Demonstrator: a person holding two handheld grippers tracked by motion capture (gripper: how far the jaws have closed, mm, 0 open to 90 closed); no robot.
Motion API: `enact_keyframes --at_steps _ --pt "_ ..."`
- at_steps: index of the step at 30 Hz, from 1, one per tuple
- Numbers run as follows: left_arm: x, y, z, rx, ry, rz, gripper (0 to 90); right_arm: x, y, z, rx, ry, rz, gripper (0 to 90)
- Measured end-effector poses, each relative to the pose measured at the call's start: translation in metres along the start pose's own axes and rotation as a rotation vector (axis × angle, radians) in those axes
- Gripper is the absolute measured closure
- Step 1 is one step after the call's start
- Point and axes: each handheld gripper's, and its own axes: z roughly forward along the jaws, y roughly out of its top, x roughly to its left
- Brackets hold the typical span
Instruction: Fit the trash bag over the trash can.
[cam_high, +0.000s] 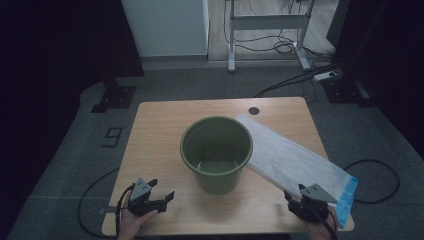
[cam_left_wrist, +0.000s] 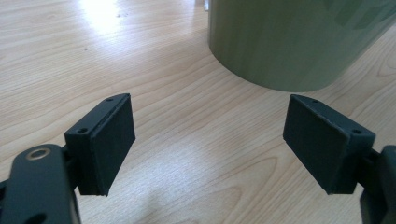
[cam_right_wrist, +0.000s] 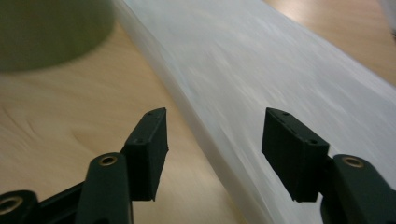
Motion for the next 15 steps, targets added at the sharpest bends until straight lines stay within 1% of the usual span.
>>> enact_keyframes --at_steps 1,2,3,4,5,6,7,8,9,11,13,14,15 --pt "-0.001 0.0 0.0 -0.002 -0.005 0.0 16.3 0.0 0.0 0.0 0.0 0.0 0.0 39.4" --pt "-0.002 0.001 0.001 0.0 -0.005 0.005 16.3 0.002 0.005 0.005 -0.01 0.021 0.002 39.0" --pt "-0.003 0.001 0.001 0.003 -0.005 0.011 16.3 0.003 0.014 0.019 -0.023 0.049 0.018 37.8" --pt "-0.004 0.002 0.002 0.004 -0.007 0.013 16.3 0.003 0.014 0.019 -0.023 0.049 0.018 37.8" --pt "-0.004 0.002 0.002 0.006 -0.008 0.016 16.3 0.002 0.019 0.027 -0.025 0.069 0.032 37.7" --pt "-0.005 0.002 0.003 0.013 -0.004 0.022 16.3 0.002 0.028 0.044 -0.033 0.11 0.046 38.0" --pt "-0.005 0.002 0.003 0.013 -0.004 0.022 16.3 0.002 0.028 0.044 -0.033 0.11 0.046 38.0" --pt "-0.004 0.001 0.004 0.017 -0.006 0.023 16.3 0.004 0.035 0.059 -0.039 0.127 0.046 37.8" --pt "-0.004 0.001 0.004 0.017 -0.006 0.023 16.3 0.004 0.035 0.059 -0.039 0.127 0.046 37.8" --pt "-0.004 0.0 0.004 0.018 -0.003 0.022 16.3 0.007 0.043 0.073 -0.029 0.127 0.038 36.8" --pt "-0.003 -0.001 0.002 0.015 -0.004 0.017 16.3 0.01 0.048 0.086 -0.006 0.13 0.033 35.5" --pt "-0.003 -0.001 0.001 0.012 -0.004 0.013 16.5 0.017 0.05 0.099 0.021 0.142 0.015 32.4" --pt "-0.003 -0.001 0.001 0.012 -0.004 0.013 16.5 0.017 0.05 0.099 0.021 0.142 0.015 32.4"
